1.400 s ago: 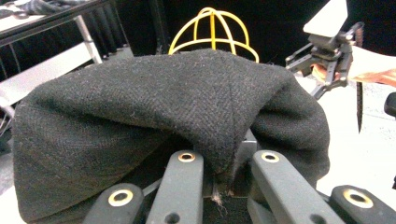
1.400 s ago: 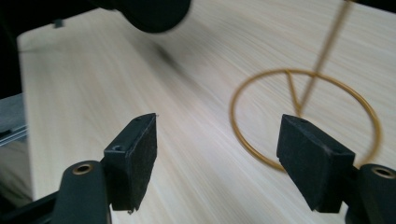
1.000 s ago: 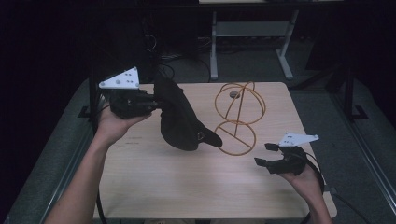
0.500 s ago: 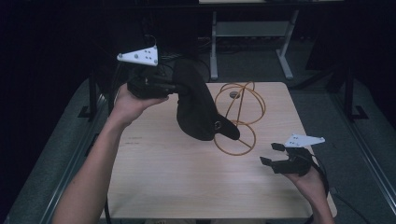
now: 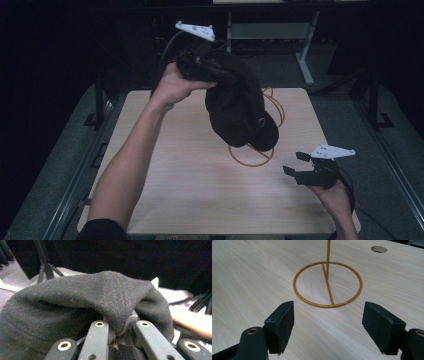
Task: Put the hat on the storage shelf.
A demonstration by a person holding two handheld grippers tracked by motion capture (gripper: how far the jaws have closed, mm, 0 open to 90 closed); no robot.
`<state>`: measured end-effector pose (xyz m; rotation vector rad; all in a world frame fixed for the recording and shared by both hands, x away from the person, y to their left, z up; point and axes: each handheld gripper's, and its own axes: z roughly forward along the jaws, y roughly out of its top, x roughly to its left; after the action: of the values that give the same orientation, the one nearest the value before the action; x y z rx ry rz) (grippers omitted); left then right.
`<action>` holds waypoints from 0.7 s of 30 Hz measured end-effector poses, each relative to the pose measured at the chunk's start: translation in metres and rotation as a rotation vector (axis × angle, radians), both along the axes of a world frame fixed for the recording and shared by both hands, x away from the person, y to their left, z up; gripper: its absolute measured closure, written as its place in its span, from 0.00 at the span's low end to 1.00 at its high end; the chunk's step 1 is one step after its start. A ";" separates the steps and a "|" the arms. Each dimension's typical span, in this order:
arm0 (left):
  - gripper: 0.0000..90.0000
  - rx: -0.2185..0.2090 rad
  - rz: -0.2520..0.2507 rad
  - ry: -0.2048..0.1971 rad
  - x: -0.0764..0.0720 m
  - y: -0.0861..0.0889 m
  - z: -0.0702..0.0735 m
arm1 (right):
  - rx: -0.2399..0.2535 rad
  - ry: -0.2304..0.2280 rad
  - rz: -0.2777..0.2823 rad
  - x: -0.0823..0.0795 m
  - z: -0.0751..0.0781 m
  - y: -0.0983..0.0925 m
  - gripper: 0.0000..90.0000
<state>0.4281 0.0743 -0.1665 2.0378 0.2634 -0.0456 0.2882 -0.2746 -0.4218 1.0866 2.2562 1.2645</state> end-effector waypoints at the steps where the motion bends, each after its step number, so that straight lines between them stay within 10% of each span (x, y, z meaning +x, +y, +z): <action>1: 0.94 -0.007 0.004 0.032 0.005 -0.009 -0.002 | 0.007 -0.004 -0.008 -0.001 -0.001 -0.001 0.28; 9: 0.91 0.067 0.076 0.151 0.040 -0.095 -0.038 | 0.045 -0.028 -0.059 0.000 -0.006 -0.010 0.28; 14: 0.66 0.039 0.151 0.284 0.063 -0.123 -0.062 | 0.050 -0.010 -0.086 0.000 -0.011 -0.013 0.28; 21: 0.66 0.082 0.182 0.211 0.066 -0.127 -0.068 | 0.050 -0.014 -0.099 -0.002 -0.012 -0.017 0.28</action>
<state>0.4945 -0.0530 -0.2349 2.0838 0.5904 -0.1393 0.2858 -0.2912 -0.4334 1.1881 2.1431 1.2908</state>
